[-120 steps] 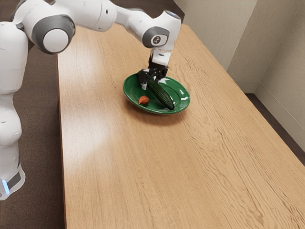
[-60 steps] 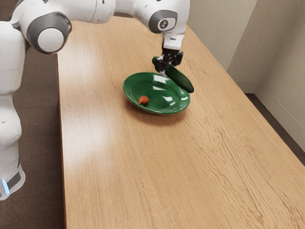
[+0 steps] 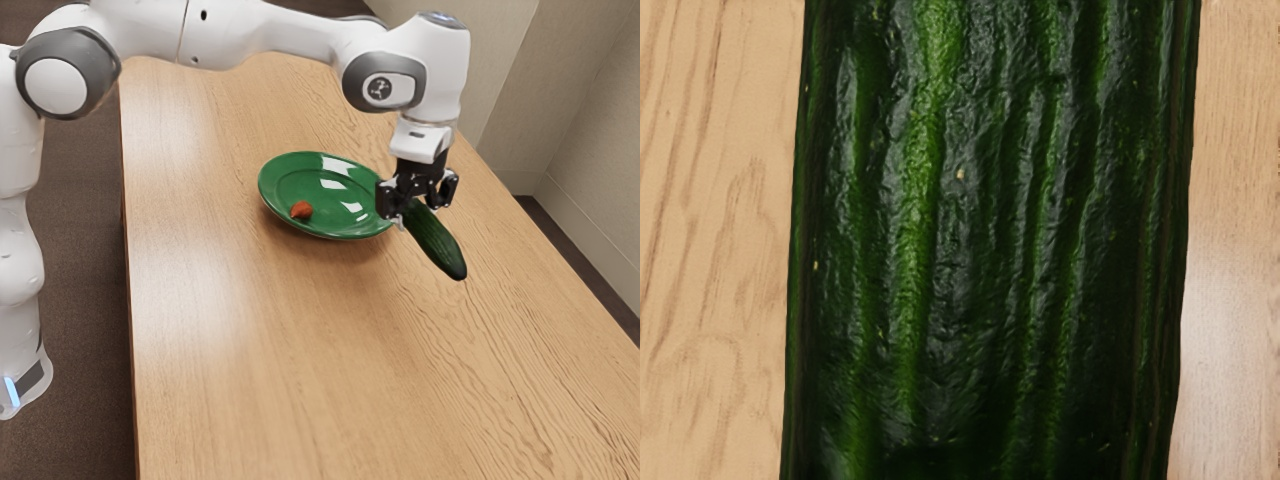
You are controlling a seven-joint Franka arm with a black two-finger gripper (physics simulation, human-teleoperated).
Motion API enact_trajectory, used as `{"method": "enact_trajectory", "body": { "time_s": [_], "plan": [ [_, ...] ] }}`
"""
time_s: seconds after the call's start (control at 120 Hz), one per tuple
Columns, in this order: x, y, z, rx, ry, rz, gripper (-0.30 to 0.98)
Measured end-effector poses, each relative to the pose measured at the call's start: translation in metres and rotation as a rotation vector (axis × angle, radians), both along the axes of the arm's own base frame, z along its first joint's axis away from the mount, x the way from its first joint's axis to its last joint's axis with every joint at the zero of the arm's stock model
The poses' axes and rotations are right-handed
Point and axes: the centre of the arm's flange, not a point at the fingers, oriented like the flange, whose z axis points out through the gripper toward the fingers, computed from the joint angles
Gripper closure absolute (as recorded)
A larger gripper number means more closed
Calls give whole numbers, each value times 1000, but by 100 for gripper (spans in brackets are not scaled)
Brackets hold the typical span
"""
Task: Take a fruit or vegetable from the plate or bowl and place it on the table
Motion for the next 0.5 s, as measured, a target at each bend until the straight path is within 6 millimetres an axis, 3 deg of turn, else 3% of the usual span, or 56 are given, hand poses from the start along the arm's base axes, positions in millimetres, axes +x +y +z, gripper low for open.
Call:
{"method": "enact_trajectory", "body": {
  "time_s": [0.117,0.225,0.342,0.5],
  "plan": [
    [-5,-24,1,-6,2,-15,49],
    [-11,-48,3,4,2,-40,23],
    [-12,-50,2,8,11,-24,10],
    [-12,-43,-4,9,46,25,3]
  ]
}}
